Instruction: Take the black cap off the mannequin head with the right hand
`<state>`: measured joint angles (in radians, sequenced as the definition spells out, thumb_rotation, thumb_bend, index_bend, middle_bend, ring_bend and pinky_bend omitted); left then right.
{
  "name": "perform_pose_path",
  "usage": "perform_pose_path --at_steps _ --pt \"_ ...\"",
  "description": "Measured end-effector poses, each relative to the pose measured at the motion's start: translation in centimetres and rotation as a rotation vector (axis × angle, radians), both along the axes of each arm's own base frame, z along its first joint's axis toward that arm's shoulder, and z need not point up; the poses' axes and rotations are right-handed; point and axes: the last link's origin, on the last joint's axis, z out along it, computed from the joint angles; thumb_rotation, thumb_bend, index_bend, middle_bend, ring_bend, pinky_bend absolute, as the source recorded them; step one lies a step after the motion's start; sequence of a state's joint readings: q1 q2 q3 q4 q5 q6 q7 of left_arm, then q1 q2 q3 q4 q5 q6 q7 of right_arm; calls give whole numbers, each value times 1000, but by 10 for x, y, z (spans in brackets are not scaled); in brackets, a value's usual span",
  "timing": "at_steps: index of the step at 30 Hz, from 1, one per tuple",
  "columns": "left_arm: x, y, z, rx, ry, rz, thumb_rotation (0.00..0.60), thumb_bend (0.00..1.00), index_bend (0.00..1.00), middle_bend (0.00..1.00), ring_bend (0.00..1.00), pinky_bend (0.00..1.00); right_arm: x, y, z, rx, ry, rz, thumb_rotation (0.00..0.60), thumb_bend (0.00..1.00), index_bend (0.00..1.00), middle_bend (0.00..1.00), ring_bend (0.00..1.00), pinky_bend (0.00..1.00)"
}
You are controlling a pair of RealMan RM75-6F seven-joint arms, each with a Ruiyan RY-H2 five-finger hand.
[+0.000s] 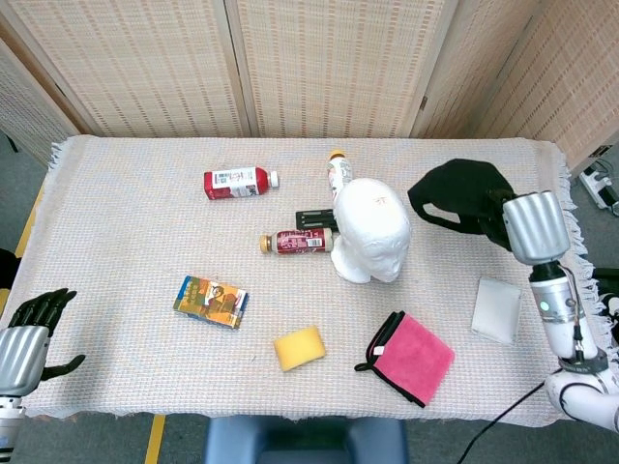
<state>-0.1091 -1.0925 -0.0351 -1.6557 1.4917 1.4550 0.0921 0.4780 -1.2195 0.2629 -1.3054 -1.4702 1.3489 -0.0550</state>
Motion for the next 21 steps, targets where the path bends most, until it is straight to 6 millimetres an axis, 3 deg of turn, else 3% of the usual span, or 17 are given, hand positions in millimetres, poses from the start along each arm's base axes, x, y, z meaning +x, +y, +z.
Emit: perform_pose_path --at_steps 6,15,19,21 --pt "3 -1 -3 -8 -3 -3 600 82 153 148 138 171 -20 22 -15 86 34 -23 600 594 777 674 906 1000" --pt "6 0 -5 -9 -2 -9 600 83 154 148 137 171 -32 9 -67 174 52 -53 600 596 763 675 886 1000" --pt "7 0 -5 -10 -1 -7 600 82 154 148 137 171 -35 -4 -92 207 48 -94 600 508 602 619 730 987" --pt "7 0 -6 -10 0 -7 600 83 153 148 137 171 -35 -9 -100 219 43 -115 600 331 399 500 555 868"
